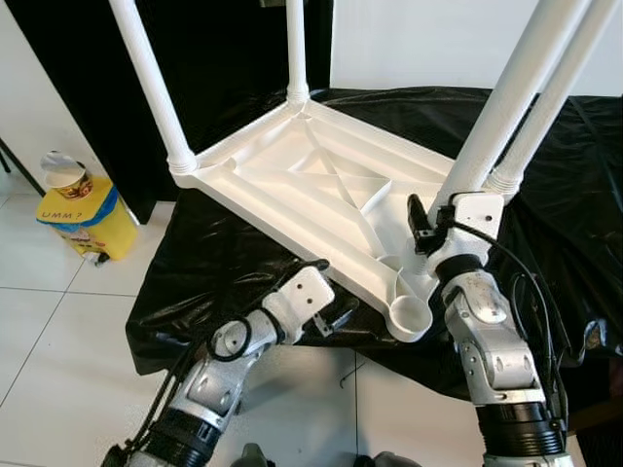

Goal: Building children table

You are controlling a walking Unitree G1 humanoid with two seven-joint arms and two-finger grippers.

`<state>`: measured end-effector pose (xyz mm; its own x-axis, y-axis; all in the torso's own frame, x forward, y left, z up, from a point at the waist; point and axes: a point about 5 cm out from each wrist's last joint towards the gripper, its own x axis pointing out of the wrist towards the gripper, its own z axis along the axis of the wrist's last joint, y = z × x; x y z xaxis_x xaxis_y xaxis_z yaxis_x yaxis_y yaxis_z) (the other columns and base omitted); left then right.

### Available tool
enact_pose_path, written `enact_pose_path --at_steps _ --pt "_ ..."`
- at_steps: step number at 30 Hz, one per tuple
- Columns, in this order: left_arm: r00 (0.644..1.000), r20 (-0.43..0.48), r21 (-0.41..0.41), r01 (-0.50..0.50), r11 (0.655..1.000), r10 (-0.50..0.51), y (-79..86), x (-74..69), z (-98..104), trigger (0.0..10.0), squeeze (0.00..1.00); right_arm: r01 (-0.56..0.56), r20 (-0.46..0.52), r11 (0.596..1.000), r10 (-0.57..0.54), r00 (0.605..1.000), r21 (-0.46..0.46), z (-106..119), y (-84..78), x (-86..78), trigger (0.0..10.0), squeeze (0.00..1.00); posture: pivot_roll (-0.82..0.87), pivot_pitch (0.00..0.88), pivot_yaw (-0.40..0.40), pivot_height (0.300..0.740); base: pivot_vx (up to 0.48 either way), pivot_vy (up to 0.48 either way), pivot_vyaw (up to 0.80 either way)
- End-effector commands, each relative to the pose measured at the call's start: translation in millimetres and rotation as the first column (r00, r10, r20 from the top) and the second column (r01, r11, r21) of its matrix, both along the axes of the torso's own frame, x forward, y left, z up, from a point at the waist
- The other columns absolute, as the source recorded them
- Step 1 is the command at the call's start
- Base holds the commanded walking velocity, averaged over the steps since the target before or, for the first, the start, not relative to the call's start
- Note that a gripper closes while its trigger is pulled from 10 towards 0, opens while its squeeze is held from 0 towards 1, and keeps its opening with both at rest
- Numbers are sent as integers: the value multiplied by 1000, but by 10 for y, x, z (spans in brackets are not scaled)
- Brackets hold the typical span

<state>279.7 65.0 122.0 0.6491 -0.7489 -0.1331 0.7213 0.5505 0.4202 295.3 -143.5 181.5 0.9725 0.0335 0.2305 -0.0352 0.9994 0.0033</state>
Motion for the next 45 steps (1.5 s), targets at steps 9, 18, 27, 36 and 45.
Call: enact_pose_path --at_steps 9,18,27,36,45 --pt "980 41 -5 -196 981 196 -211 251 60 10000 0 16 -8 1000 -16 1000 -5 14 -52 -38 10000 0 -35 117 -36 740 0 0 0" --pt "970 49 -61 -236 970 239 -357 388 201 10000 0 13 -39 999 -12 999 37 -7 -55 -88 10000 0 -55 158 -33 740 0 0 0" --pt "983 75 -143 -155 978 167 -441 505 467 10000 0 -10 -25 997 12 1000 72 30 -42 -150 10000 0 -61 195 -34 740 0 0 0" --pt "986 13 -263 162 951 -164 -335 97 436 10000 0 -25 -25 996 27 999 82 24 -55 -172 10000 0 -55 178 -34 740 0 0 0" --pt "923 -64 -174 364 915 -379 -336 -224 218 10000 0 -57 -12 996 58 998 66 35 -65 -162 10000 0 -43 115 -45 740 0 0 0"
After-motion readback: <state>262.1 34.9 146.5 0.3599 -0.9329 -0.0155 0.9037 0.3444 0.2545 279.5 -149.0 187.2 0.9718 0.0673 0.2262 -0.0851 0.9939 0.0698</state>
